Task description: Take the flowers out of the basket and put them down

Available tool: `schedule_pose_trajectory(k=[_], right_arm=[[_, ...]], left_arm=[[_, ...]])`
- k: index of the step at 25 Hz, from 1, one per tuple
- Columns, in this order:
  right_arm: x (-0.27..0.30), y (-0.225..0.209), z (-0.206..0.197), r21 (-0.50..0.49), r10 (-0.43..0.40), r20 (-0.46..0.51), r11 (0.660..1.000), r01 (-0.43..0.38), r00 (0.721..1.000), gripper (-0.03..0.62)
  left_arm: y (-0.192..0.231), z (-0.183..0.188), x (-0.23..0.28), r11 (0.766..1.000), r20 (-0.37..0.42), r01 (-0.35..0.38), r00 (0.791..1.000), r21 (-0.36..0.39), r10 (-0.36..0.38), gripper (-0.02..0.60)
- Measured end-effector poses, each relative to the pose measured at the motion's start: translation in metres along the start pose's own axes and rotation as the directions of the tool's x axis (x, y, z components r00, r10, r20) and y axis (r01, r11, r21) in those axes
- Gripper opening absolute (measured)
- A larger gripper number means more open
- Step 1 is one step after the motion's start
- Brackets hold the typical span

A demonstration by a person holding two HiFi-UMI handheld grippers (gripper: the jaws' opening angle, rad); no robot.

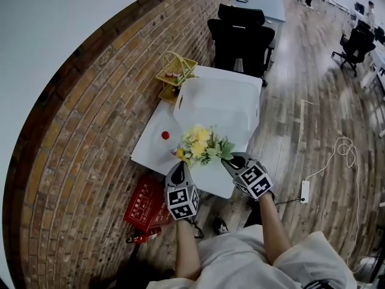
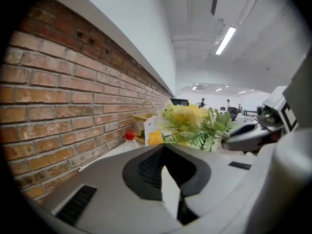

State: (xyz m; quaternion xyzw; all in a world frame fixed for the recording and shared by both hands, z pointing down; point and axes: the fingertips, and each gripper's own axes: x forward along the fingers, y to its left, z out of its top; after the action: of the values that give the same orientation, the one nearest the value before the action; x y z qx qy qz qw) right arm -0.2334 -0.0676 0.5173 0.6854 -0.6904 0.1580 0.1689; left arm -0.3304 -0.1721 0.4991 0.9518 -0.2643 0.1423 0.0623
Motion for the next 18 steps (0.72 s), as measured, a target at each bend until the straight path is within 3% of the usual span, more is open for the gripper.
schedule_pose_trajectory(k=[8,18], right_arm=[[-0.004,-0.039,0.054,-0.067,0.008,0.065,0.998,-0.003,0.998,0.06],[0.009,-0.11,0.088,-0.095,0.034,0.095,0.995,-0.025,0.995,0.06]], left_arm=[[-0.009,0.003,0.023,0.999,-0.038,-0.036,0.999,0.032,0.037,0.025],[-0.026,0.044,0.068,0.996,-0.012,-0.075,0.997,0.043,0.076,0.025]])
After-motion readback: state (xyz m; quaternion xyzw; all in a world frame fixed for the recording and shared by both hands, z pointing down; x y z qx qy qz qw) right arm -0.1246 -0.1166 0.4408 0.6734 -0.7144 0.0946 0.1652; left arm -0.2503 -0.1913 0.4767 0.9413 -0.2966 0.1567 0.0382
